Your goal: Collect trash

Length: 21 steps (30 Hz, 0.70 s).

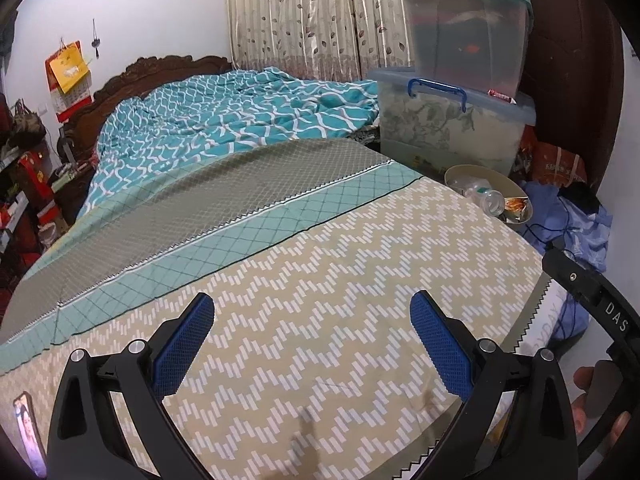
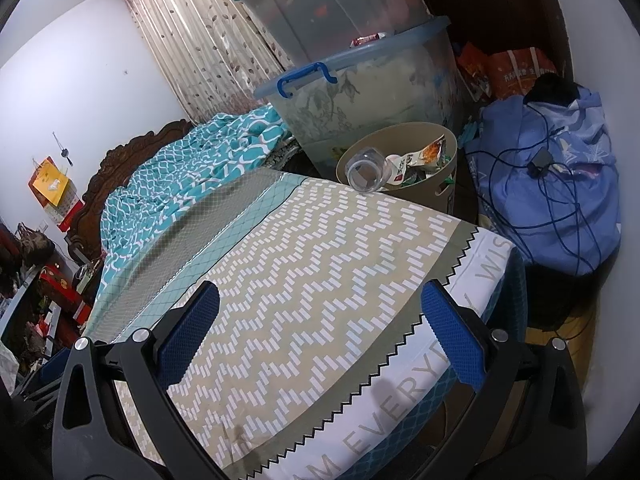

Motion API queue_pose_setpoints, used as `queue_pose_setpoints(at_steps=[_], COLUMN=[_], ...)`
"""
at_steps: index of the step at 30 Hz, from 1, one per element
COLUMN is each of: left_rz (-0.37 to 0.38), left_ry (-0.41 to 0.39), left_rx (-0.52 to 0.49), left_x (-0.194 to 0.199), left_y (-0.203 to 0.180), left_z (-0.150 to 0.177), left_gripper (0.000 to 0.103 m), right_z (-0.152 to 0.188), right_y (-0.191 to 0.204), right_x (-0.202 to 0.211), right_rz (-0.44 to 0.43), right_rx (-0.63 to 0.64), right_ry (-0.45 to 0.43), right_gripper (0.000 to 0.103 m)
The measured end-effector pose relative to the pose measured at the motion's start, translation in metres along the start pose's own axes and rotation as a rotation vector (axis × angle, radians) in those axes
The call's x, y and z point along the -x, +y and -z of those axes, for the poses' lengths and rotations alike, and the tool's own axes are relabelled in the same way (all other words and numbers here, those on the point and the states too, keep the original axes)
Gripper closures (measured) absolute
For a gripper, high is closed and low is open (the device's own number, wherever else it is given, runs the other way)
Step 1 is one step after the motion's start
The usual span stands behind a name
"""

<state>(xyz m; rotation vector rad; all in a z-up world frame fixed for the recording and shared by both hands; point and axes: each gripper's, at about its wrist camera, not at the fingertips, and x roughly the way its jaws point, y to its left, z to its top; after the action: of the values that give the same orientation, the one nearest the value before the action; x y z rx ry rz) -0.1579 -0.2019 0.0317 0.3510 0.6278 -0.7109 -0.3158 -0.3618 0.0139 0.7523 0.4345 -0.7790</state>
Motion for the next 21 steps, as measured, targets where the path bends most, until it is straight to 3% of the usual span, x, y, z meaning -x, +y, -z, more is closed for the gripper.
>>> queue_pose_setpoints(at_steps=[12, 21], left_rz=[0.027, 0.087], left_ry=[0.004, -0.096], left_rx=[0.01, 0.061], left_x=[0.001, 0.014], left_y=[0.003, 0.006], left_z=[0.0, 0.004], left_gripper=[0.008, 0.008], right_z=[0.003, 0.006], right_y=[-0.001, -0.001], right_x=[-0.005, -0.009], right_rz=[-0.006, -0.006], right_rx=[-0.006, -0.008], right_ry=[0.026, 0.035], right_gripper=[0.003, 0.003])
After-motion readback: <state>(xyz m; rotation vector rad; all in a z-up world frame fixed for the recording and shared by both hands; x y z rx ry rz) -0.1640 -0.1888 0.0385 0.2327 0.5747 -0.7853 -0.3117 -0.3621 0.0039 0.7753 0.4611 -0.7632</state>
